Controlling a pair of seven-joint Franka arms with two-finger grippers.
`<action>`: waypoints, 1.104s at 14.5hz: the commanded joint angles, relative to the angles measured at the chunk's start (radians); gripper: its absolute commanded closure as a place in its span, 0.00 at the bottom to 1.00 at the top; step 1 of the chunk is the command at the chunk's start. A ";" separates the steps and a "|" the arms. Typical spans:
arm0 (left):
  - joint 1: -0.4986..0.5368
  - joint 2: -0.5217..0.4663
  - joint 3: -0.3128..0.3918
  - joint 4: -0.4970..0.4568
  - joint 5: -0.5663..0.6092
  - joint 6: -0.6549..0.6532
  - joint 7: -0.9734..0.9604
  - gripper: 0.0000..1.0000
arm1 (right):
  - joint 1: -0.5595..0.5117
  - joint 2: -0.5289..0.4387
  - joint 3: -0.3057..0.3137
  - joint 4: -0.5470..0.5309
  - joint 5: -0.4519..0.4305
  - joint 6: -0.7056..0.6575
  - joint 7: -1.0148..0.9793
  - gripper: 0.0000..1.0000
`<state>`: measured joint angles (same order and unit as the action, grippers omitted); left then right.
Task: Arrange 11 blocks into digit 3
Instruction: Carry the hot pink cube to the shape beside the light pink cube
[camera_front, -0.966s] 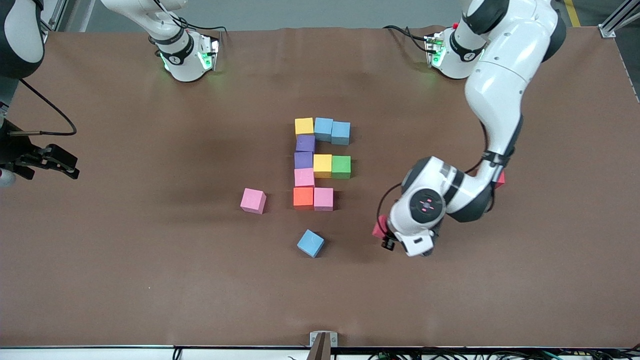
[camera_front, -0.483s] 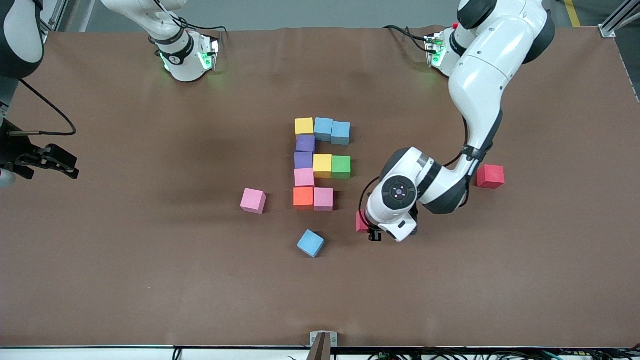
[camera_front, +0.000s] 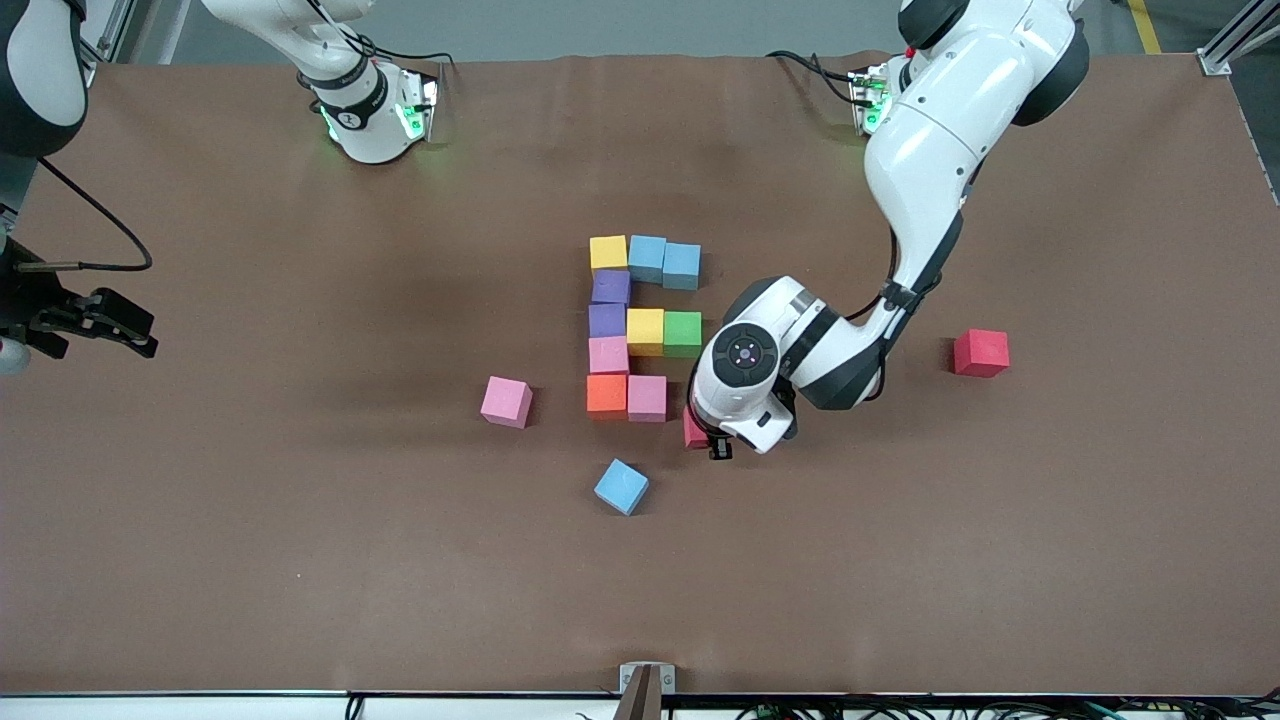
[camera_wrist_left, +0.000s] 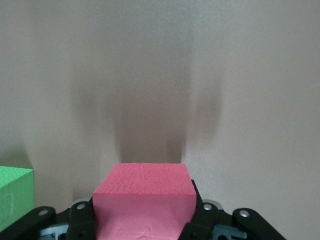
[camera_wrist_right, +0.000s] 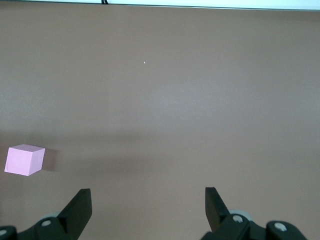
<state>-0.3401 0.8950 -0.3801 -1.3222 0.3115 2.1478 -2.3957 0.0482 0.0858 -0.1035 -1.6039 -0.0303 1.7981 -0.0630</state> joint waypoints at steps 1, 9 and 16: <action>-0.025 -0.008 0.006 -0.012 0.023 0.014 -0.046 0.82 | -0.004 -0.014 0.004 -0.007 -0.006 -0.006 0.015 0.00; -0.063 0.012 0.012 -0.012 0.066 0.015 -0.050 0.82 | -0.001 -0.014 0.004 -0.007 -0.005 -0.006 0.017 0.00; -0.065 0.010 0.012 -0.031 0.067 0.014 -0.056 0.82 | 0.001 -0.014 0.005 -0.007 0.000 -0.006 0.017 0.00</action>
<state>-0.3959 0.9107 -0.3757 -1.3381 0.3587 2.1541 -2.4298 0.0484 0.0858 -0.1026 -1.6039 -0.0297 1.7978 -0.0630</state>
